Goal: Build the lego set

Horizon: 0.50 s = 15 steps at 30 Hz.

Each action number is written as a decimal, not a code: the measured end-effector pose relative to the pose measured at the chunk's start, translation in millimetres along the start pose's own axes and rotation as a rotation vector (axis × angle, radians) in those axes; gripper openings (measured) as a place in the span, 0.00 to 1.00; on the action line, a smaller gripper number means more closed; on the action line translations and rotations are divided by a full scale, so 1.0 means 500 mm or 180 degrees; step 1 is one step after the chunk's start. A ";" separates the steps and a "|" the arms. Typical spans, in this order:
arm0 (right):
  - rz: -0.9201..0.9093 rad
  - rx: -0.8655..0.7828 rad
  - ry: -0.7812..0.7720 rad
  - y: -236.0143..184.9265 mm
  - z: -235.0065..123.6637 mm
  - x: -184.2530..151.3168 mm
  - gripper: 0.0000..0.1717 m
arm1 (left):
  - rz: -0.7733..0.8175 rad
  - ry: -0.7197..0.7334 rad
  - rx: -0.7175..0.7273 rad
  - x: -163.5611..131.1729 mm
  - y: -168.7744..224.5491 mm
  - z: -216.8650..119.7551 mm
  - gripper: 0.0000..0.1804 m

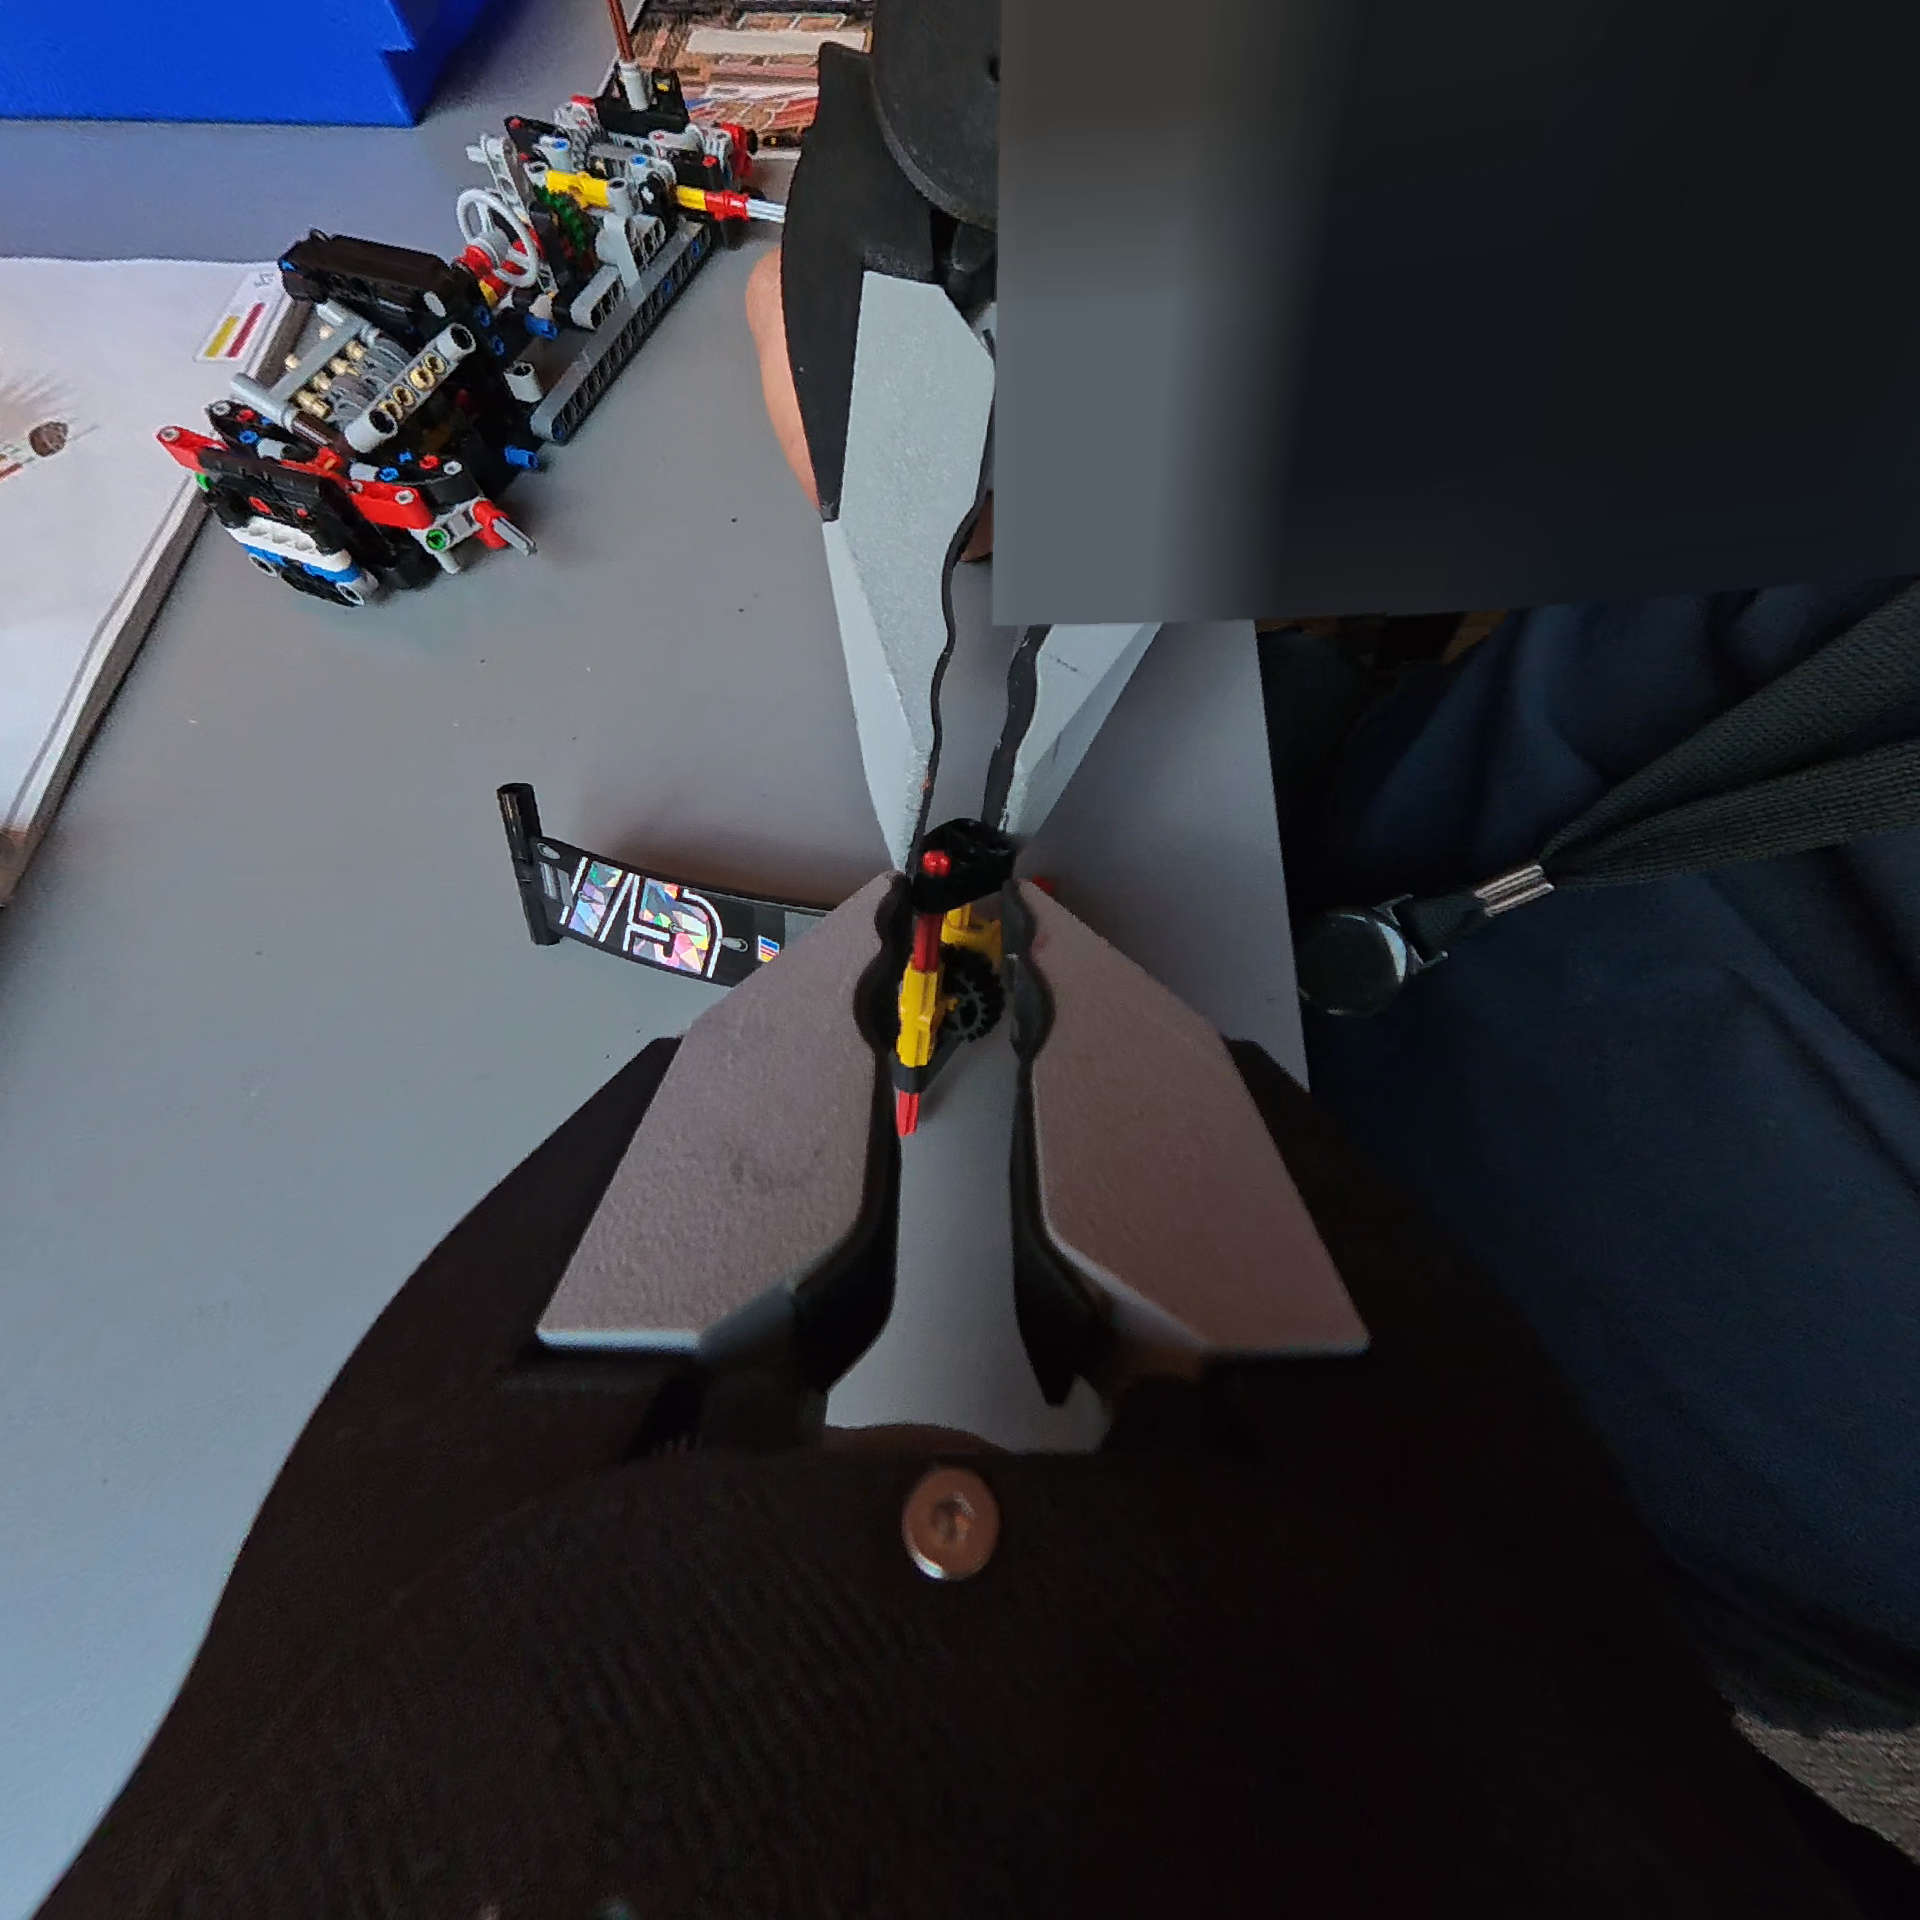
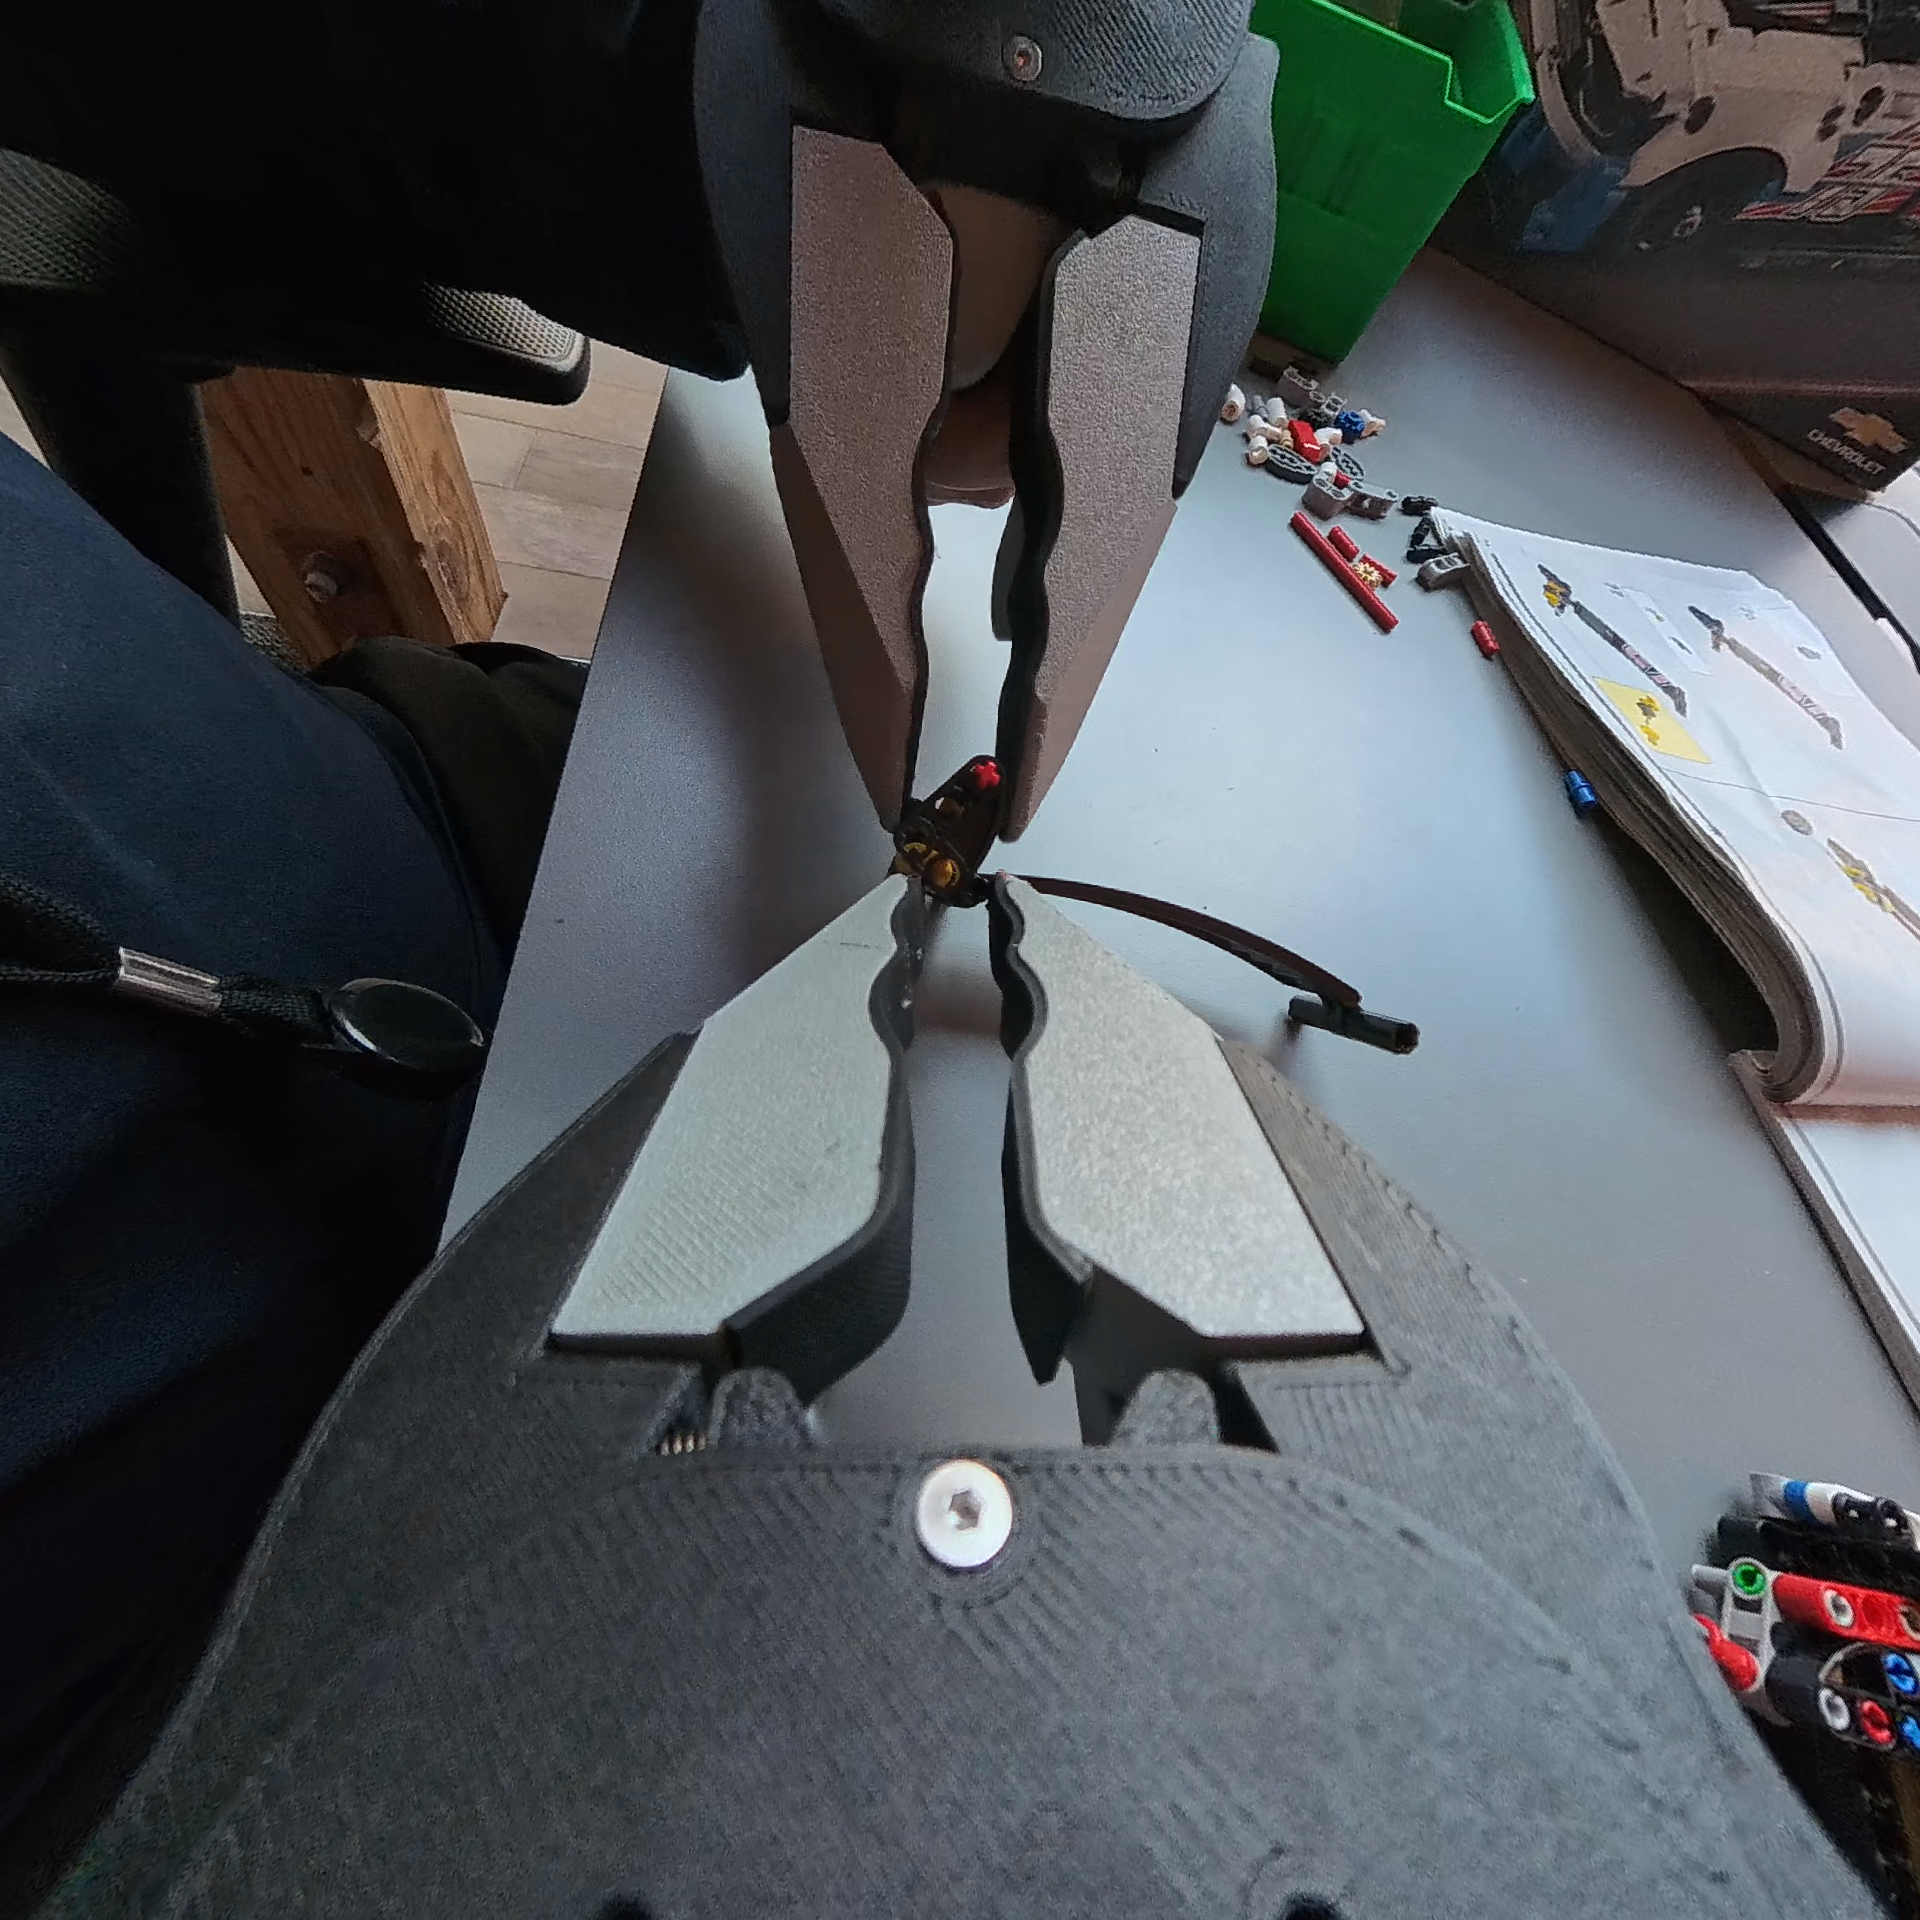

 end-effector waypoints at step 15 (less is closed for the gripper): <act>0.0107 0.0262 0.0050 0.018 -0.002 -0.003 0.07 | -0.0012 0.0260 0.0104 -0.007 -0.008 0.000 0.06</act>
Point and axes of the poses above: each gripper's, where its closed fingertips meet, z out along the fingers, x out of its top, y = z × x across the jaws, the point moved 5 cm from there along -z, back along the fingers, and after that the axes turned 13 degrees about y, right-handed, at the moved point
